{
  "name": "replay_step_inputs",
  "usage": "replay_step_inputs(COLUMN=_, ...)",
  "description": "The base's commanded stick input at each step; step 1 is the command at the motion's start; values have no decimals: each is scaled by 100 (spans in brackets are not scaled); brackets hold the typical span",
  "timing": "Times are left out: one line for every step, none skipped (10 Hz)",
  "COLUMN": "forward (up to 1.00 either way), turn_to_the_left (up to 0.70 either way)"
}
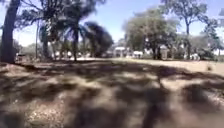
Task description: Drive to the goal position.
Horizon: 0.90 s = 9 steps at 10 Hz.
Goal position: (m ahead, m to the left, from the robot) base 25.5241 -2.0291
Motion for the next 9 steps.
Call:
replay_step_inputs(forward=70, turn_to_the_left=0)
replay_step_inputs(forward=70, turn_to_the_left=0)
replay_step_inputs(forward=70, turn_to_the_left=0)
replay_step_inputs(forward=70, turn_to_the_left=0)
replay_step_inputs(forward=70, turn_to_the_left=0)
replay_step_inputs(forward=70, turn_to_the_left=-27)
replay_step_inputs(forward=70, turn_to_the_left=-35)
replay_step_inputs(forward=70, turn_to_the_left=-11)
replay_step_inputs(forward=70, turn_to_the_left=0)
